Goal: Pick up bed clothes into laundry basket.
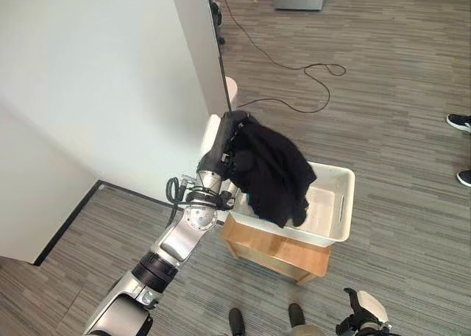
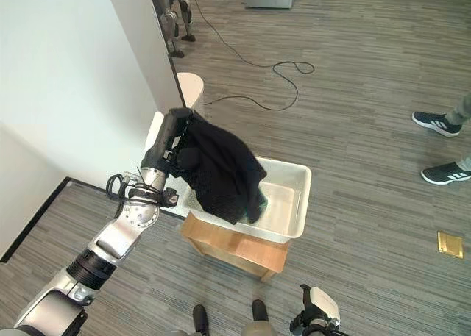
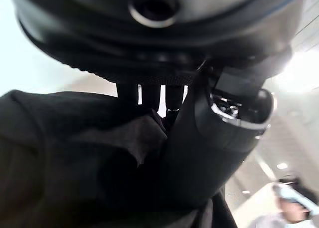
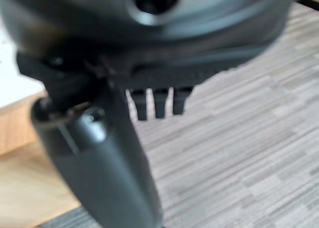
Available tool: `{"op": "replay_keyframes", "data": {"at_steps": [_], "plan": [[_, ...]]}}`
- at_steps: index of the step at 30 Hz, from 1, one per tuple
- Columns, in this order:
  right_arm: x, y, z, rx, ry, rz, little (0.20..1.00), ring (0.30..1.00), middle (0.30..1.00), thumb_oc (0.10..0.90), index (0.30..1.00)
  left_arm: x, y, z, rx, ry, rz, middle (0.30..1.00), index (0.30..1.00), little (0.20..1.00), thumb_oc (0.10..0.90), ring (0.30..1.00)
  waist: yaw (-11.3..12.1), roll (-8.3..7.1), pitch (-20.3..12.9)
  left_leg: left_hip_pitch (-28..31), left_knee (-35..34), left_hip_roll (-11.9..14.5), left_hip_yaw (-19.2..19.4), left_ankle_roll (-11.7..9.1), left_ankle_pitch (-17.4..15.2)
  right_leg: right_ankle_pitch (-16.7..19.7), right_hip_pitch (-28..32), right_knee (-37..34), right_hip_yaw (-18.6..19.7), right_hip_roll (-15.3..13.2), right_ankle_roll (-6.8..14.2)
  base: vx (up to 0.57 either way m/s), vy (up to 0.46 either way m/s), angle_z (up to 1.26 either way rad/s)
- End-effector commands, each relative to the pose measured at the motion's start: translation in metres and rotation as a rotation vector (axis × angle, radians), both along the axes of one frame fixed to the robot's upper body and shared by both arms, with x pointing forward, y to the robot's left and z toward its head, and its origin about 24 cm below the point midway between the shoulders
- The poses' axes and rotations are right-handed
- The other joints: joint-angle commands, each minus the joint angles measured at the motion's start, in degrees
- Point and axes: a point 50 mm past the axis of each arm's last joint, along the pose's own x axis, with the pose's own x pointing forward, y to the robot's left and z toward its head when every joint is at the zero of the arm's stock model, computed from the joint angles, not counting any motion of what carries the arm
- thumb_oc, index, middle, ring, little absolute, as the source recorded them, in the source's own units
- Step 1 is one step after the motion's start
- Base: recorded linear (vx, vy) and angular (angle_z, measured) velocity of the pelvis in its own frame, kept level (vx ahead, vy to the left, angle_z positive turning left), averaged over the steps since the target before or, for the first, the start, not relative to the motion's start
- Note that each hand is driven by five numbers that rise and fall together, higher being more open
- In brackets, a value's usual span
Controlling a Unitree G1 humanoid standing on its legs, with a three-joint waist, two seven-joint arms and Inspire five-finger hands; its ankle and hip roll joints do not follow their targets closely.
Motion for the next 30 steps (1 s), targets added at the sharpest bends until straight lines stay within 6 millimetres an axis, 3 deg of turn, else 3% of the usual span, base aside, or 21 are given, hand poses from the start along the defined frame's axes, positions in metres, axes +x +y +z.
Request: {"op": "replay_keyframes", "data": {"at_steps": [1, 8, 15, 20, 23, 24, 25, 27, 28, 29, 30], "plan": [[0.002, -0.003, 0.003, -0.023, -0.044, -0.011, 0.9, 0.9, 0.9, 0.8, 0.9, 0.007, -0.017, 0.044, -0.025, -0.212, -0.016, 0.3, 0.3, 0.3, 0.4, 0.3, 0.43, -4.65, -2.02, -0.28, 0.09, 3.11, 1.37, -3.65, -5.15, -3.35, 1.75, 0.24, -2.19, -4.3, 4.37, 0.0, 0.0, 0.0], [0.013, -0.002, 0.007, -0.036, -0.089, -0.008, 0.9, 0.9, 0.9, 0.8, 0.9, 0.004, -0.043, 0.01, 0.028, -0.092, -0.068, 0.3, 0.3, 0.3, 0.4, 0.3, -1.21, -3.12, -0.46, -2.17, 0.09, 2.46, 2.03, -3.53, -5.15, -2.89, -0.66, 0.24, -1.69, -4.99, 4.6, 0.0, 0.003, 0.0], [0.017, -0.001, 0.009, -0.045, -0.109, 0.007, 0.9, 0.9, 0.9, 0.8, 0.9, 0.003, -0.058, 0.007, 0.037, -0.085, -0.091, 0.3, 0.3, 0.3, 0.4, 0.3, -2.68, -2.27, 0.4, -3.22, 0.09, 2.36, 2.85, -3.49, -5.04, -2.56, -2.41, 0.24, -0.92, -5.07, 4.66, 0.0, 0.009, -0.05], [0.015, -0.001, 0.008, -0.049, -0.105, 0.001, 0.9, 0.9, 0.9, 0.8, 0.9, 0.006, -0.073, 0.038, 0.007, -0.194, -0.11, 0.3, 0.3, 0.3, 0.4, 0.3, -3.84, -1.68, 0.58, -3.58, 0.09, 2.09, 3.42, -3.44, -5.19, -2.37, -3.25, 0.24, -0.41, -5.25, 4.86, 0.0, 0.005, -0.05], [0.016, -0.005, 0.009, -0.059, -0.109, 0.0, 0.9, 0.9, 0.9, 0.8, 0.9, 0.008, -0.075, 0.078, -0.024, -0.349, -0.086, 0.3, 0.3, 0.3, 0.4, 0.3, -4.43, -1.43, 0.45, -3.46, 0.09, 2.11, 4.28, -3.27, -5.55, -2.06, -3.98, 0.24, 0.5, -5.22, 5.18, 0.01, 0.009, -0.14], [0.016, -0.005, 0.009, -0.059, -0.11, 0.001, 0.9, 0.9, 0.9, 0.8, 0.9, 0.008, -0.075, 0.078, -0.024, -0.35, -0.085, 0.3, 0.3, 0.3, 0.4, 0.3, -4.35, -1.42, 0.54, -3.43, 0.09, 2.12, 4.41, -3.27, -5.58, -2.04, -4.01, 0.24, 0.64, -5.22, 5.19, 0.02, 0.012, -0.18], [0.016, -0.006, 0.009, -0.061, -0.108, -0.001, 0.9, 0.9, 0.9, 0.8, 0.9, 0.01, -0.072, 0.096, -0.013, -0.432, -0.052, 0.3, 0.3, 0.3, 0.4, 0.3, -4.68, -1.44, 0.45, -3.35, 0.09, 2.22, 5.11, -3.22, -5.72, -1.68, -4.58, 0.24, 1.14, -5.1, 5.48, 0.01, 0.013, -0.19], [0.018, -0.008, 0.01, -0.063, -0.109, 0.0, 0.9, 0.9, 0.9, 0.8, 0.9, 0.014, -0.071, 0.11, 0.011, -0.483, -0.024, 0.3, 0.3, 0.3, 0.4, 0.3, -4.87, -1.53, 0.49, -3.41, 0.09, 2.38, 5.94, -3.21, -5.82, -1.39, -5.2, 0.24, 1.68, -5.05, 5.7, 0.02, 0.013, -0.23], [0.021, -0.01, 0.011, -0.071, -0.111, 0.004, 0.9, 0.9, 0.9, 0.8, 0.9, 0.019, -0.069, 0.121, 0.046, -0.522, 0.003, 0.3, 0.3, 0.3, 0.4, 0.3, -5.14, -1.62, 0.45, -3.54, 0.09, 2.43, 6.42, -3.22, -5.88, -1.1, -5.72, 0.24, 1.82, -4.98, 5.86, 0.01, 0.0, -0.3], [0.045, -0.009, 0.022, -0.087, -0.17, 0.04, 0.9, 0.9, 0.9, 0.8, 0.9, 0.023, -0.069, 0.12, 0.082, -0.522, 0.017, 0.3, 0.3, 0.3, 0.4, 0.3, -4.41, -1.51, 0.35, -3.76, 0.09, 2.41, 6.33, -3.23, -5.73, -1.03, -6.0, 0.24, 1.7, -4.96, 5.91, 0.02, -0.003, -0.35], [0.047, -0.009, 0.022, -0.087, -0.175, 0.042, 0.9, 0.9, 0.9, 0.8, 0.9, 0.023, -0.069, 0.122, 0.082, -0.527, 0.02, 0.3, 0.3, 0.3, 0.4, 0.3, -4.51, -1.49, 0.52, -3.85, 0.09, 2.42, 6.36, -3.24, -5.74, -1.02, -6.11, 0.24, 1.73, -4.94, 5.91, -0.01, -0.005, -0.27]]}}
